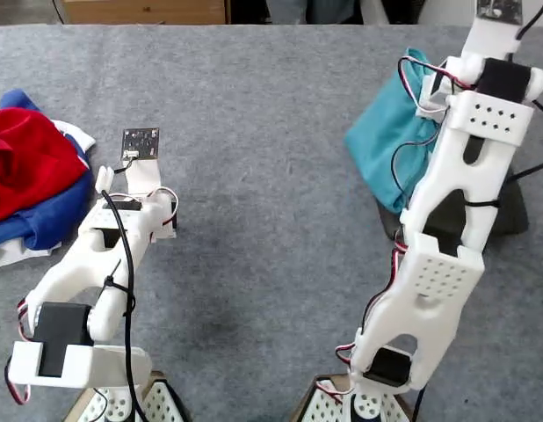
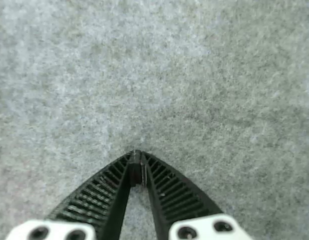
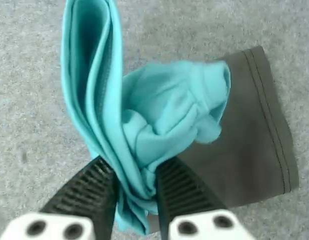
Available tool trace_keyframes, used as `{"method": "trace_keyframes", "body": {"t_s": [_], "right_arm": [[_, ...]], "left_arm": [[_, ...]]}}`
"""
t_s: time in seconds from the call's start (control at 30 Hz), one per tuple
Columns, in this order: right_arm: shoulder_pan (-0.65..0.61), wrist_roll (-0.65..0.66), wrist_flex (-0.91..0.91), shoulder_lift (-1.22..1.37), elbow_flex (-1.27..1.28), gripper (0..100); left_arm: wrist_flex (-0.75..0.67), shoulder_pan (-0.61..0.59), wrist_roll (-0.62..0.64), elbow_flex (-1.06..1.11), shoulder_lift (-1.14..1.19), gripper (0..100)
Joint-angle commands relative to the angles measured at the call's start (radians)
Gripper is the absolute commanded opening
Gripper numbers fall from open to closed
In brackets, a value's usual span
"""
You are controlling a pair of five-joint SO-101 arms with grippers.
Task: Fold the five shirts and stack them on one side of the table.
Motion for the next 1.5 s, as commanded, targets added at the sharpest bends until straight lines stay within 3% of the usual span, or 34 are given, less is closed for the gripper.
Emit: {"method": "trace_keyframes", "body": {"t_s": [0.0, 0.1, 0.4, 0.63, 0.77, 0.93, 1.03, 1.23, 1.47], "right_arm": [[-0.012, 0.009, -0.003, -0.007, -0.058, 1.4], [-0.011, 0.091, -0.032, -0.007, -0.053, 1.4], [0.028, 0.494, -0.160, 0.027, -0.139, 1.4], [0.041, 0.497, -0.138, 0.056, -0.153, 1.4], [0.078, 0.499, -0.077, 0.059, -0.143, 1.4], [0.215, 0.450, -0.038, 0.082, -0.116, 1.4], [0.304, 0.453, -0.040, 0.134, -0.073, 1.4], [0.408, 0.486, -0.038, 0.246, -0.053, 1.5], [0.425, 0.514, -0.015, 0.338, -0.051, 1.5]], "left_arm": [[0.008, -0.012, -0.002, -0.028, -0.038, 3], [0.008, -0.012, -0.002, -0.028, -0.038, 3], [0.008, -0.012, -0.002, -0.028, -0.038, 3], [0.034, 0.054, -0.003, -0.091, -0.048, 3], [0.187, 0.179, -0.003, -0.303, -0.052, 3], [0.206, 0.332, 0.002, -0.556, 0.061, 4], [0.207, 0.407, 0.029, -0.731, 0.207, 9], [0.235, 0.499, 0.221, -1.170, 0.552, 15], [0.417, 0.604, 0.230, -1.860, 0.941, 15]]}}
